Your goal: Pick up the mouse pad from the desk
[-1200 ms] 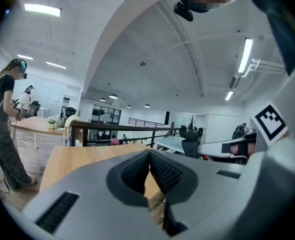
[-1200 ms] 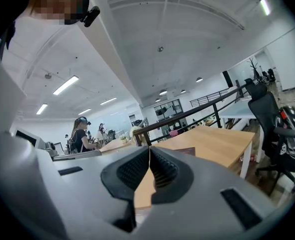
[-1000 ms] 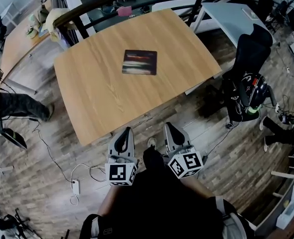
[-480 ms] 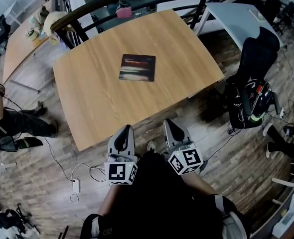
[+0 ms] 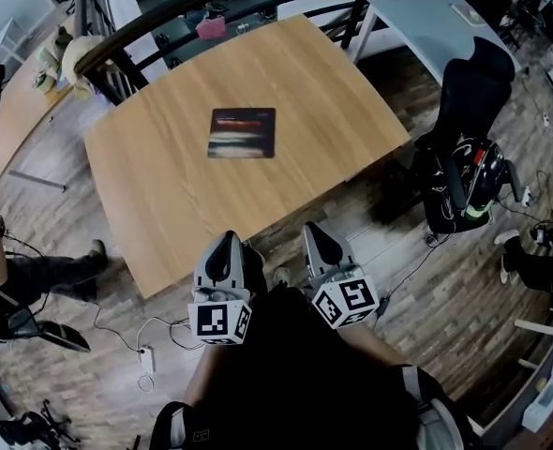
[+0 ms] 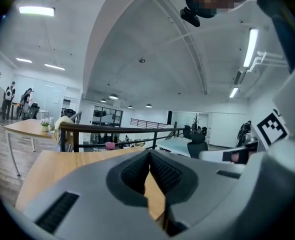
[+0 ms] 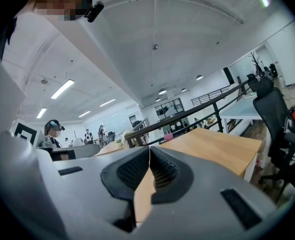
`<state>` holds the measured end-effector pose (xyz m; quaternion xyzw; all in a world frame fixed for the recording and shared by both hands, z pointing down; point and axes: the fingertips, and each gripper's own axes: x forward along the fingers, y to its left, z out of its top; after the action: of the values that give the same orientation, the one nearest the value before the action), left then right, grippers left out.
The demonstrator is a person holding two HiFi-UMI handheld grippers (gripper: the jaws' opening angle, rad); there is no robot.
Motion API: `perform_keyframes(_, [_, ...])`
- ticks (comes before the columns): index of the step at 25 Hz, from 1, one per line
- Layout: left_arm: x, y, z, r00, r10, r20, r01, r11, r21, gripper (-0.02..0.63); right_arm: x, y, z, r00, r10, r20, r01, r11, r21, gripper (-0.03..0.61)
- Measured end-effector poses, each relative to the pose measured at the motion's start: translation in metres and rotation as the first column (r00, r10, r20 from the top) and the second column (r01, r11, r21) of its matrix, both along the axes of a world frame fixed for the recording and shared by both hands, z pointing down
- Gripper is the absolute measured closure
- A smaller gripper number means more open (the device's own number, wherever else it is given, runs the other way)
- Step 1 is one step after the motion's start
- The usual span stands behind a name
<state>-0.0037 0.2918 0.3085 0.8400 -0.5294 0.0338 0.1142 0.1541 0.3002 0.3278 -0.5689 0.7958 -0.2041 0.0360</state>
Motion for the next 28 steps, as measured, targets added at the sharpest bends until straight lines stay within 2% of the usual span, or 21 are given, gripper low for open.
perform_keyframes(14, [-0.013,-0.117,0.005,0.998,0.052,-0.023,-0.052,0.999,0.005,0.591,-0.017,-0.098,0.001,0.998,0.051,-0.029,-0.051,0.999,-0.017,0.548])
perform_keyframes(21, [-0.04,-0.187,0.014,0.998,0.06,-0.006,-0.06,0.998,-0.014,0.591,-0.034,-0.165,0.007,0.995,0.08,-0.057,-0.083,0.995,-0.049,0.548])
perform_keyframes(28, [-0.077,-0.249,0.042,0.998,0.054,-0.012,-0.055,0.997,-0.056,0.591,-0.056,-0.22,0.022,0.991,0.105,-0.085,-0.112,0.99,-0.087,0.548])
